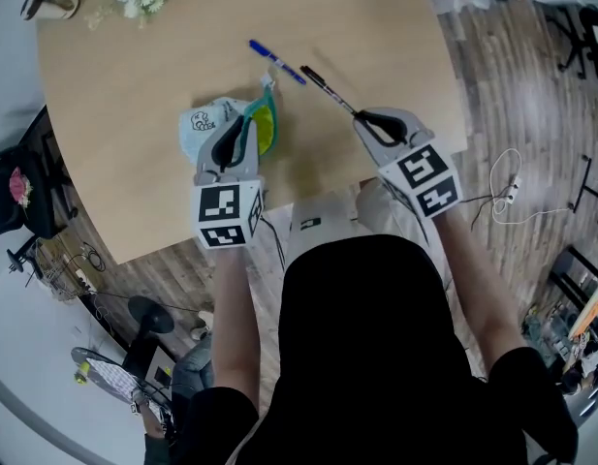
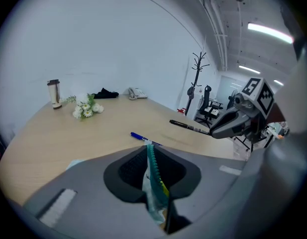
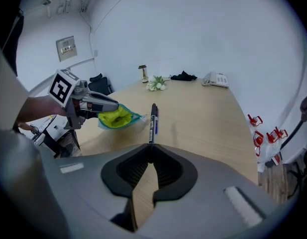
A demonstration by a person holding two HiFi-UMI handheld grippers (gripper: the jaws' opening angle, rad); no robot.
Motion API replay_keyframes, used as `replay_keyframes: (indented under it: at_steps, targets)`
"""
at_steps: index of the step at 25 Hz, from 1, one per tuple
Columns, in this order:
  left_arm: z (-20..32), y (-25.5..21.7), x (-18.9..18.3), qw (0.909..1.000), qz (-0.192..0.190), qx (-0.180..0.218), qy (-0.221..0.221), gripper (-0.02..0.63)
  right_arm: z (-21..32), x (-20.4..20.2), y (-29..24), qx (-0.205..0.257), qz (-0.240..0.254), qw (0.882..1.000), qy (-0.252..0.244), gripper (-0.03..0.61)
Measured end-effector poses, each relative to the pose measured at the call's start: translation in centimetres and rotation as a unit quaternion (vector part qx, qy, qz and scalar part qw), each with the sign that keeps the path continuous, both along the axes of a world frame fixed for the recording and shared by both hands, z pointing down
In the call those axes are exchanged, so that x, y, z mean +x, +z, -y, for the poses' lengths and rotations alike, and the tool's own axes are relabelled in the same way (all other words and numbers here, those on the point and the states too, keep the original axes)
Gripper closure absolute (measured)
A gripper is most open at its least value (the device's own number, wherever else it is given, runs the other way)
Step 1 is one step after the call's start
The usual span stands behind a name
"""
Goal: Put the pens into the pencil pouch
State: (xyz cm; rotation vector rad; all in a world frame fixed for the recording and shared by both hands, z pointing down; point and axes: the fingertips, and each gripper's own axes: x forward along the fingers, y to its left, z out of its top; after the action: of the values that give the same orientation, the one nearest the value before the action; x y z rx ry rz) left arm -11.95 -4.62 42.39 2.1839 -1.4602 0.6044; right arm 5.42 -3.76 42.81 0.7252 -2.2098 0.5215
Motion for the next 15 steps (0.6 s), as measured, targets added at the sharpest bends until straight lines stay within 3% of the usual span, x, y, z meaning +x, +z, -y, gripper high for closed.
replay_keyframes:
  at_steps: [15]
  targets:
    - [0.1,-0.1,0.2,0.9999,-0.003,0.003,-0.011,0.589,-4.0,-3.1,0.5,-0.027,0.009,0.995,-0.092,0.535]
